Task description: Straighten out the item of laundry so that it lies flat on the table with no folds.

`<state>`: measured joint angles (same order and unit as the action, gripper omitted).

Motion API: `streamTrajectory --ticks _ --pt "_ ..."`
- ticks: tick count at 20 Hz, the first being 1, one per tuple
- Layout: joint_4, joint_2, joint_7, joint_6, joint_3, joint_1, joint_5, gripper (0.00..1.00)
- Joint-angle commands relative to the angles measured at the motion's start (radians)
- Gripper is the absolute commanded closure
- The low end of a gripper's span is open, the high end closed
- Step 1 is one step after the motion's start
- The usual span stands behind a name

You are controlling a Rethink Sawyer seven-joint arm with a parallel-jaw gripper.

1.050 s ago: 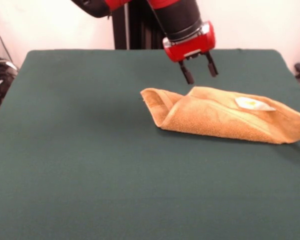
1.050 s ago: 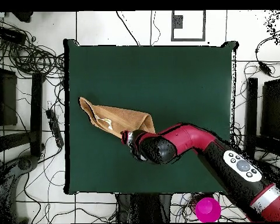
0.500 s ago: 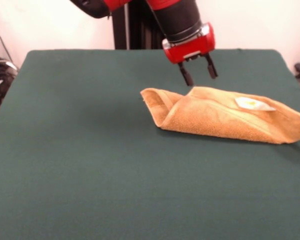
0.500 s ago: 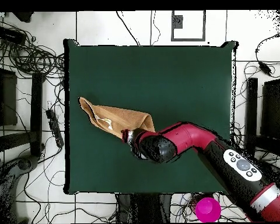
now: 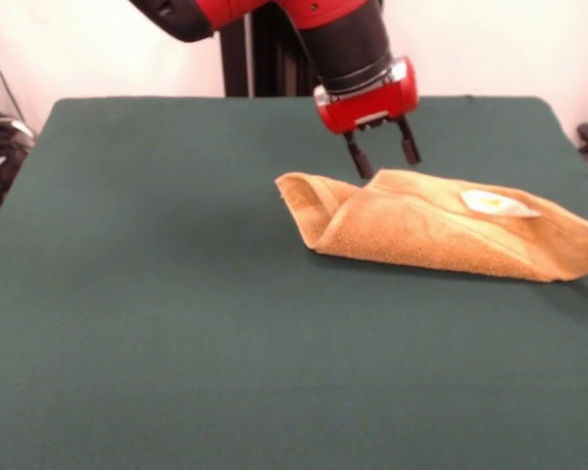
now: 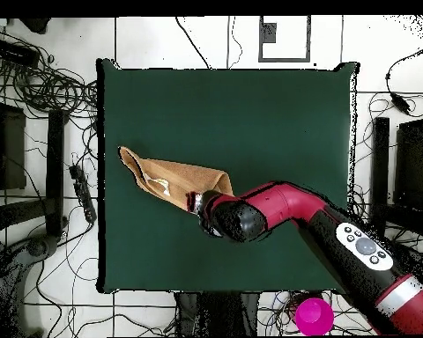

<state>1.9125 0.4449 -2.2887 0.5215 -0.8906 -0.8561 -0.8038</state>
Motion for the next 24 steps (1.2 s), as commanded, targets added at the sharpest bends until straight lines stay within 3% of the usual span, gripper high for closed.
streamTrajectory --ticks 1,14,24 --pt "-0.085 -0.005 0.205 0.12 0.064 0.056 -0.036 0.0" --pt "-0.064 -0.046 0.249 0.175 0.083 0.056 -0.023 0.0" --pt "-0.059 -0.078 0.278 0.209 0.045 0.044 -0.012 0.0"
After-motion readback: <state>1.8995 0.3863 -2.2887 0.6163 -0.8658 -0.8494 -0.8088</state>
